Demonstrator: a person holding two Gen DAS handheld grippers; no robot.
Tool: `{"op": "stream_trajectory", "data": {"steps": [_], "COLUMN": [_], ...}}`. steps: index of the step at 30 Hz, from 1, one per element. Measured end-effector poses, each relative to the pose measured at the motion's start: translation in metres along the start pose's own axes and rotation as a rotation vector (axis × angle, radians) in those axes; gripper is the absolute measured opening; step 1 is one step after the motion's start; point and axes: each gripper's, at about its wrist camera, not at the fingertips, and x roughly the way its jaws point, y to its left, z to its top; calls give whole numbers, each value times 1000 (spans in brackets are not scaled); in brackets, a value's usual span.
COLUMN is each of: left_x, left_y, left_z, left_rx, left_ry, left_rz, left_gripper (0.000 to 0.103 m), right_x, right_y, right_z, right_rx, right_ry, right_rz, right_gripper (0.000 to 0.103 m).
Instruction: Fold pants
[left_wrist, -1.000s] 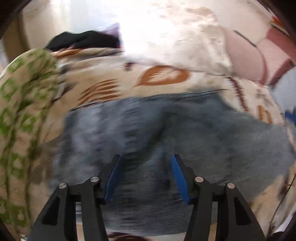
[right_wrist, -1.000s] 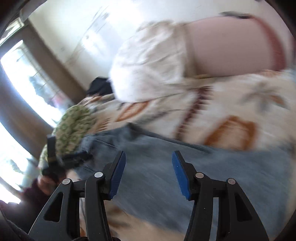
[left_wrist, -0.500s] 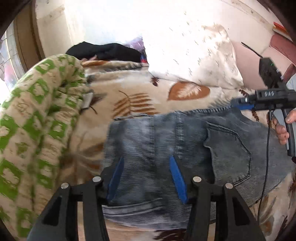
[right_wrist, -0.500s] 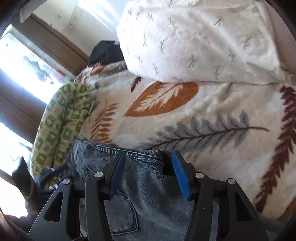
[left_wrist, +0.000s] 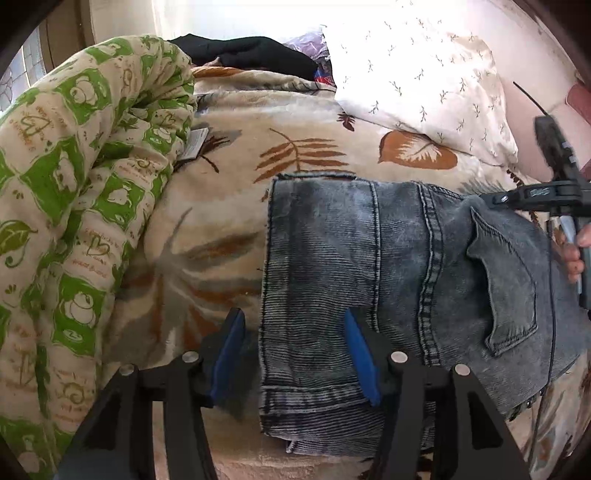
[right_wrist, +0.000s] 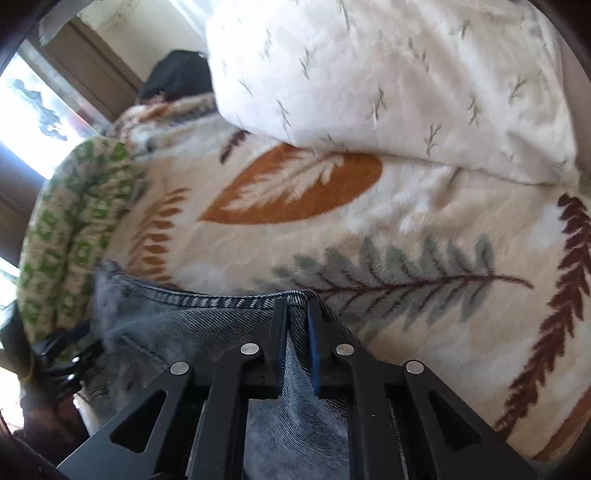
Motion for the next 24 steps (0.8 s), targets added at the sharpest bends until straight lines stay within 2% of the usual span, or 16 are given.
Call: {"op": "stream_trajectory", "data": {"steps": [3,5,7,9,12,16,20,22,24], "left_x": [0,-6,-17,-32,-45,-51,-53,-49,-42], "left_y": [3,7,13,21,34,43,25,13,2], "left_z": [1,3,4,4,1,-1,1,4,4], "left_rx": [-9,-15,-12,-4,10,-5,29,58,85], "left_ry": [6,-1,-23,-54,-76,-97,-129,-126,-105], "left_rz": [-2,8,26,58,104,55,-7,-27,-38], "left_gripper": [61,61,61,61,61,61,61,61,61], "right_x": [-6,-22,-52,-93,-121,-129,-123,-119,-111], "right_y": [-7,-15,-20,-15,4,32,35,34,35], "right_z": [-6,-10,-21,-44,-78,-131,-179,-189,-196], "right_rx": [25,98,152,149,101,30,44,63,60], "right_ry": [-52,-101,-188,-310,-331,-325,-305,-303,-308], "right_rz": [42,66,91,99,95,1,-103,-140,-217], "right_gripper": [8,16,39,50,51,51,51,51,51]}}
